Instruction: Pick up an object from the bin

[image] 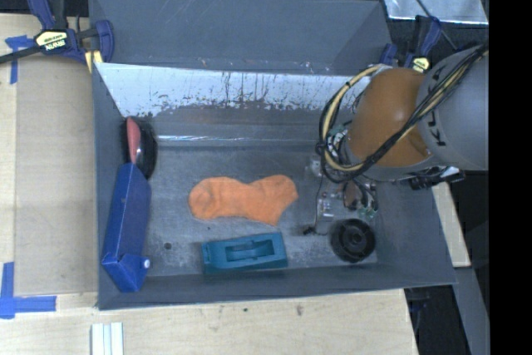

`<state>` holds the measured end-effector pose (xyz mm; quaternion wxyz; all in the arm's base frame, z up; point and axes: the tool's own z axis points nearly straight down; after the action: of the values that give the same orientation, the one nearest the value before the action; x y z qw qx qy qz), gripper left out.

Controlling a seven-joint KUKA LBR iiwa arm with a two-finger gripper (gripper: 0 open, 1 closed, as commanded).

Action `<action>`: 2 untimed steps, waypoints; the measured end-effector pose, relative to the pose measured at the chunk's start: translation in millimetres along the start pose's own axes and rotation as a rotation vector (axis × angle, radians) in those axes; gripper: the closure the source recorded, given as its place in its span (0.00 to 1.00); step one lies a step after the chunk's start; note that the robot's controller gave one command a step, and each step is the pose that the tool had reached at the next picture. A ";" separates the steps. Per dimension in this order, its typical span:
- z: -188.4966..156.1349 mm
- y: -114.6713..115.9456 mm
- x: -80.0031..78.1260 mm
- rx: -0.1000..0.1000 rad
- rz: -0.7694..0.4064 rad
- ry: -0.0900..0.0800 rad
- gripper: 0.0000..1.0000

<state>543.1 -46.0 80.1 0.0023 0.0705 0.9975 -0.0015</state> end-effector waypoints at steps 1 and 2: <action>9.1 35.8 -20.5 -0.002 0.018 0.007 0.00; 9.1 77.0 19.2 -0.003 -0.164 0.001 1.00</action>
Offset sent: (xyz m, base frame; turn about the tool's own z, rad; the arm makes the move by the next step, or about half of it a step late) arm -0.0090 0.0793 -0.0101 -0.1638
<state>534.9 33.0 70.7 0.0015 -0.0115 0.9999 0.0000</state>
